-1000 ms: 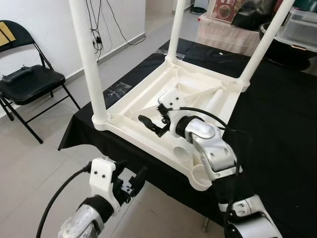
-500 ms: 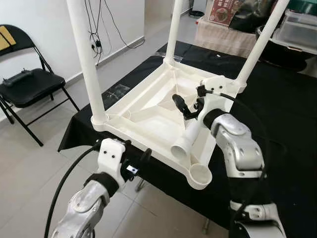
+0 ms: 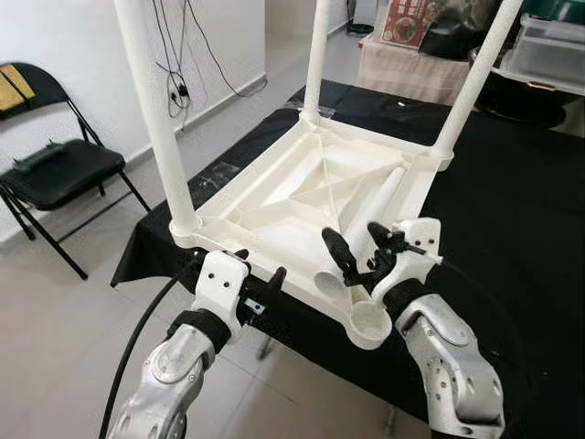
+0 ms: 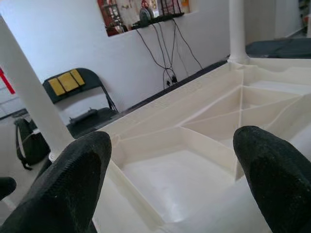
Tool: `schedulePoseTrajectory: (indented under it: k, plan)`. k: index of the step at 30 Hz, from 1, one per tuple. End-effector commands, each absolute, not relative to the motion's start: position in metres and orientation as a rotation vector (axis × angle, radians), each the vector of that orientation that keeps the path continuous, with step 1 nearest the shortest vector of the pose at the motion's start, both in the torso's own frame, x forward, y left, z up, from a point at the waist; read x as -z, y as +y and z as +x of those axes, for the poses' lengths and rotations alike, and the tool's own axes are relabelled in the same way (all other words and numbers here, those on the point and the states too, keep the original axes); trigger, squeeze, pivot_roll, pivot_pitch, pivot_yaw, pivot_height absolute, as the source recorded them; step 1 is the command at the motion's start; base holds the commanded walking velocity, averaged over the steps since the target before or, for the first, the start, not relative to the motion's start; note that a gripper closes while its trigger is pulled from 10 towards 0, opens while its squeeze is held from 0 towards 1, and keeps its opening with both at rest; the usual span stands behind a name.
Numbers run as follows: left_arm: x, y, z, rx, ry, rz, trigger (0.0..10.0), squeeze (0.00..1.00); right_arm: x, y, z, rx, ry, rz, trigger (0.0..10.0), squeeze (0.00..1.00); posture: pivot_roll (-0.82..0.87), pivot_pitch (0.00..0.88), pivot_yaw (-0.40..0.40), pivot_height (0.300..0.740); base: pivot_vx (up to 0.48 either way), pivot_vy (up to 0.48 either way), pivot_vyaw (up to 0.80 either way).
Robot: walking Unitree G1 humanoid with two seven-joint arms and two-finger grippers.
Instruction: Building children table
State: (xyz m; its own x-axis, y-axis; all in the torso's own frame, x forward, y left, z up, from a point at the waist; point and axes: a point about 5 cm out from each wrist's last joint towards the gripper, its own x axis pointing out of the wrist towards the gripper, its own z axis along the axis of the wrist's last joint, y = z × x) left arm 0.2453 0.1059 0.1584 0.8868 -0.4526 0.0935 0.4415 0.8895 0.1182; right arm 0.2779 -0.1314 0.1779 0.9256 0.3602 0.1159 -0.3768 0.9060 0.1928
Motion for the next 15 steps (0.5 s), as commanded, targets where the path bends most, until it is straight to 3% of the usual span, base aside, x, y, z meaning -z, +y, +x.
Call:
schedulePoseTrajectory:
  k: [1,7,11,15]
  plan:
    - [-0.153,0.107,0.245,0.459,-0.103,0.116,10.0,0.00,-0.178,-0.132,0.277,-0.384,-0.091,0.232,10.0,0.00,-0.03,0.046,-0.023,0.740,0.000,0.000,0.00]
    - [-0.153,0.118,0.251,0.402,-0.090,0.105,10.0,0.00,-0.174,-0.134,0.279,-0.331,-0.090,0.278,10.0,0.00,-0.01,0.044,-0.012,0.740,0.000,0.000,0.00]
    - [-0.150,0.127,0.253,0.346,-0.072,0.074,10.0,0.00,-0.163,-0.145,0.287,-0.201,-0.016,0.250,10.0,0.00,0.00,0.039,-0.017,0.740,0.000,0.480,0.00]
    - [-0.150,0.129,0.254,0.329,-0.079,0.069,10.0,0.00,-0.151,-0.162,0.292,-0.029,0.052,0.227,10.0,0.00,0.00,0.036,-0.024,0.740,0.000,0.480,-0.80]
